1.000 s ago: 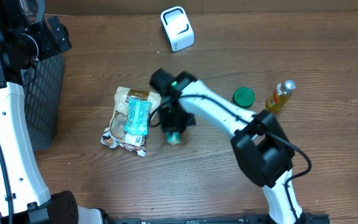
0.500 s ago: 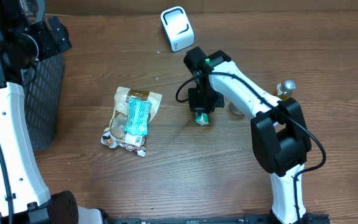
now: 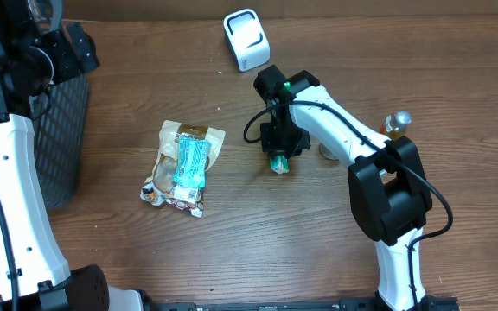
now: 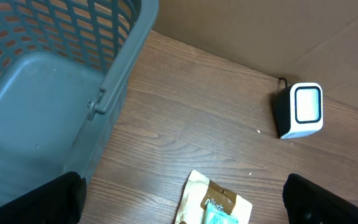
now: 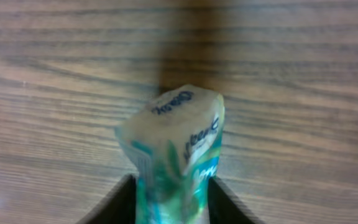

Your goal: Scan the item barcode

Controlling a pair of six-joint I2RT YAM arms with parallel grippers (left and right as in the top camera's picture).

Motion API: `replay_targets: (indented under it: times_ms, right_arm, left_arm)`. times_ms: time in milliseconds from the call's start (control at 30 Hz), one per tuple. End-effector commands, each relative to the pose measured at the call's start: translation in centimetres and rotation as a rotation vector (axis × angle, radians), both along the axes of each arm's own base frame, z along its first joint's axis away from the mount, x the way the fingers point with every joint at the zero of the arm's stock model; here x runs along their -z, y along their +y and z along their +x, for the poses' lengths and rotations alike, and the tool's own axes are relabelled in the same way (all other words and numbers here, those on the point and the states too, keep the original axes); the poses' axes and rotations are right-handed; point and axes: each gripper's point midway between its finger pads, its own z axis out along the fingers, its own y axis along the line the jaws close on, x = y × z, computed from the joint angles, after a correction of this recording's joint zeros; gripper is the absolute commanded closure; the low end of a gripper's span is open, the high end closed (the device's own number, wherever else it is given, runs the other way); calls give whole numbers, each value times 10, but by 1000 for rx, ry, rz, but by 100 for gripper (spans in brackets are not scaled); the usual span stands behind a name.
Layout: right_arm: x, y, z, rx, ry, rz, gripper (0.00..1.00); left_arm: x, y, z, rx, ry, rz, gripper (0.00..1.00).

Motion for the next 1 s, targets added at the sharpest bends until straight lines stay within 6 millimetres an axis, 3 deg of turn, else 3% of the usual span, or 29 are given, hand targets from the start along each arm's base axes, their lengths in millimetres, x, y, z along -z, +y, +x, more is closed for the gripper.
replay_targets:
  times_ms: [0,167,300,600,800,967]
  right_arm:
    - [-26,10,7,-10,-57,57,42]
    - [-26,11,7,-10,-55,63,14]
    - [-32,12,6,-10,-49,68,12]
    - [-80,9,12,-44,-82,80,7]
    - [-80,-3,15,-18,-68,71,0]
    - [-80,-12,19,3,-64,68,0]
  left_arm:
    - [-9,-2,2,18,-24,13,0]
    - [-9,-2,2,18,-23,12,0]
    - [-9,-2,2,18,-24,13,0]
    - [-9,-2,2,18,-24,13,0]
    - [-9,-2,2,18,-24,13,1]
    - [-9,-2,2,18,-24,13,0]
